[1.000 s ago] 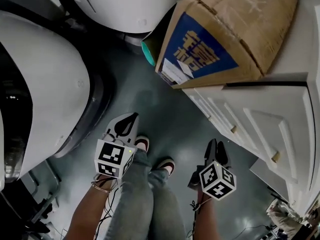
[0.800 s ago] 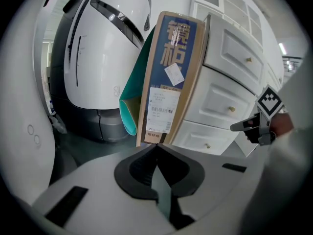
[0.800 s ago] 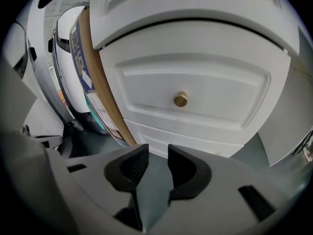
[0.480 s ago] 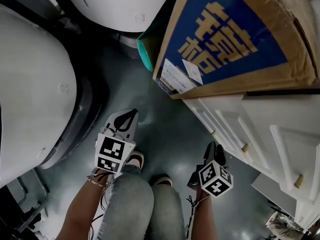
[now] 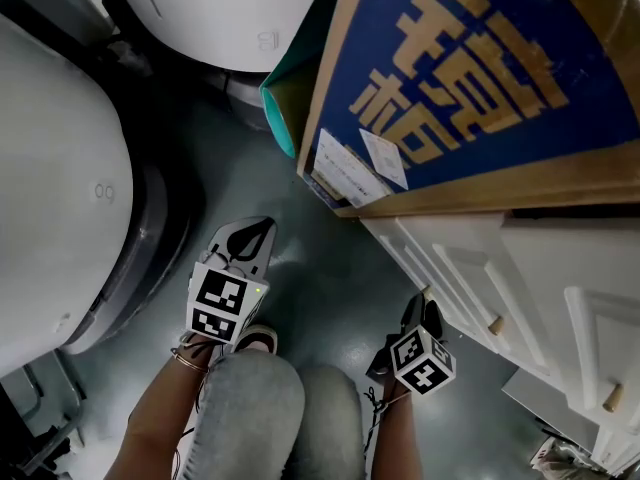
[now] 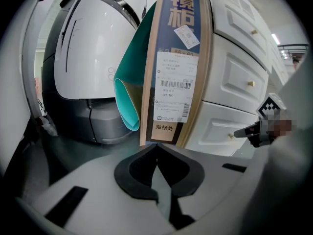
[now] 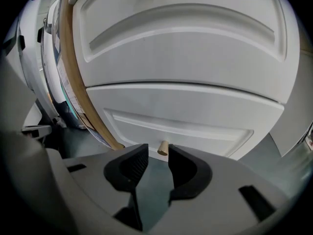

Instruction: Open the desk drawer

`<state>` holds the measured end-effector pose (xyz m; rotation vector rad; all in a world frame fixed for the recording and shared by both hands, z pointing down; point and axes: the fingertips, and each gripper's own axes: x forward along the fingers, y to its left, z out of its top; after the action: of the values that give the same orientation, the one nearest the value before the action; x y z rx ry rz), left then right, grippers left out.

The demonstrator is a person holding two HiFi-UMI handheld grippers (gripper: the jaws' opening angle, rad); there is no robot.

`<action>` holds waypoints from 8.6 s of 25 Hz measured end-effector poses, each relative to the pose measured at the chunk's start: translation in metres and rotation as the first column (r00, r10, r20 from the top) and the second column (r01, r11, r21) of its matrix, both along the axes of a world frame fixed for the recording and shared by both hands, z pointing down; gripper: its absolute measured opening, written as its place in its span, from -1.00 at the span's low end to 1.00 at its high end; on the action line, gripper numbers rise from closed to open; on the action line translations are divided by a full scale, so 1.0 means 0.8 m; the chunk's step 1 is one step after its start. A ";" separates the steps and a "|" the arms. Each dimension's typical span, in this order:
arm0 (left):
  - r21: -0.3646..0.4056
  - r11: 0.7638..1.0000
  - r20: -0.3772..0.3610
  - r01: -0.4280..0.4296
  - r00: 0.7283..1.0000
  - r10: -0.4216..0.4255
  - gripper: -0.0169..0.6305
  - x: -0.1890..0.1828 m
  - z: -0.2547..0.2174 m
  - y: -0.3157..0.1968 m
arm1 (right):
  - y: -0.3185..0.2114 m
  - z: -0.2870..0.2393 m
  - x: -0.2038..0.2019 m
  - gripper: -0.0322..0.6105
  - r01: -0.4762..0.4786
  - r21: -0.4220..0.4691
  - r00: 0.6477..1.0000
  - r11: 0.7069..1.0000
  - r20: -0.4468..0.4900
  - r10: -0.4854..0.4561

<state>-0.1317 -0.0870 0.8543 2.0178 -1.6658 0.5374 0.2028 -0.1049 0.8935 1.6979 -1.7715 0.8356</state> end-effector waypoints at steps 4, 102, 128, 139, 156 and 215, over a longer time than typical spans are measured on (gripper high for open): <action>-0.006 1.000 0.001 0.003 1.000 -0.003 -0.89 -0.004 0.000 0.003 | -0.001 0.011 0.001 -0.47 -0.011 -0.013 1.000 1.000 -0.021 0.011; -0.222 0.964 -0.153 0.147 0.971 -0.183 -0.89 -0.026 -0.154 0.183 | 0.221 0.036 -0.058 -0.65 -0.159 -0.304 0.987 0.939 -0.032 0.157; -0.224 0.965 -0.153 0.138 0.973 -0.174 -0.89 -0.004 -0.173 0.194 | 0.270 0.033 -0.071 -0.61 -0.144 -0.420 0.987 0.896 0.006 0.162; -0.208 0.969 -0.177 0.134 0.969 -0.172 -0.89 0.015 -0.221 0.166 | 0.280 -0.065 -0.115 -0.50 0.025 -0.441 0.992 0.897 0.119 0.032; -0.173 0.983 -0.201 0.058 0.975 -0.093 -0.89 0.072 -0.329 0.107 | 0.174 -0.237 -0.057 -0.47 -0.045 -0.305 0.990 0.951 0.112 0.083; -0.191 0.980 -0.217 -0.049 0.976 0.006 -0.89 0.086 -0.317 0.065 | -0.017 -0.236 0.013 -0.64 -0.131 -0.195 0.990 0.972 -0.085 0.116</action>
<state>-0.0633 -0.0349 0.6006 1.8856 -1.4016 0.4538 0.2134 -0.1184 0.7048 1.6956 -1.4915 0.9594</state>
